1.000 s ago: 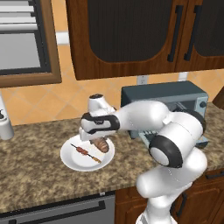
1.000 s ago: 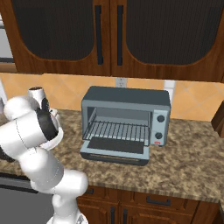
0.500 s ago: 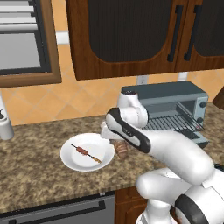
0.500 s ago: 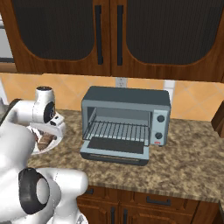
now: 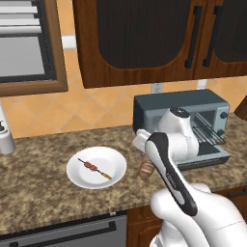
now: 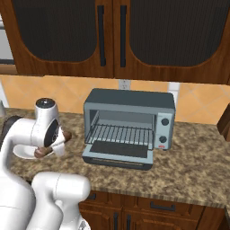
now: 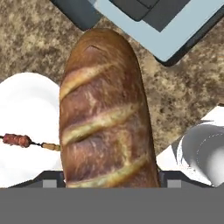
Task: Pick up the kebab skewer and baguette bread, and place them inside the toaster oven. Close the toaster oven door and start by setting the timer.
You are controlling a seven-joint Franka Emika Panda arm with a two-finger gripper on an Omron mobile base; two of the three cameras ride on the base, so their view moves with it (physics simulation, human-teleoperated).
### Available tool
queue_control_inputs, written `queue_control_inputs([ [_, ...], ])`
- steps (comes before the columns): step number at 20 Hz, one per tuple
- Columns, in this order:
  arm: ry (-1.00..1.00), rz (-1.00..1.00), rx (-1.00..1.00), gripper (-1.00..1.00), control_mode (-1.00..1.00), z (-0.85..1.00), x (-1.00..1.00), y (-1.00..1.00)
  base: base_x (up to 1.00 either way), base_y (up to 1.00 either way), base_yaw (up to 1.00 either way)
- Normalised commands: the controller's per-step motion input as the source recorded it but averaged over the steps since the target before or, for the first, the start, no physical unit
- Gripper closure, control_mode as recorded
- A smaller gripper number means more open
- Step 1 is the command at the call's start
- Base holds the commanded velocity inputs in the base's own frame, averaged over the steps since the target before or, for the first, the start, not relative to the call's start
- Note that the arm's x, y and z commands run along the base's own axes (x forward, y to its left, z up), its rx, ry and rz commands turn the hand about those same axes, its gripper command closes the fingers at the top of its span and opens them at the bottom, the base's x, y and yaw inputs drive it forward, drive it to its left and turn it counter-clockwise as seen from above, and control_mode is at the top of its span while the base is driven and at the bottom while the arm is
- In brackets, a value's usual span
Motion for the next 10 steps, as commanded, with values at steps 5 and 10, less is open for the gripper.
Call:
queue_control_inputs([
  [5,-0.06,-0.68,0.10,1.00,-1.00,0.45,0.00,-0.48,0.00,0.00,0.00],
  [10,0.00,-0.42,0.06,1.00,-1.00,0.74,0.00,-0.75,0.00,0.00,0.00],
])
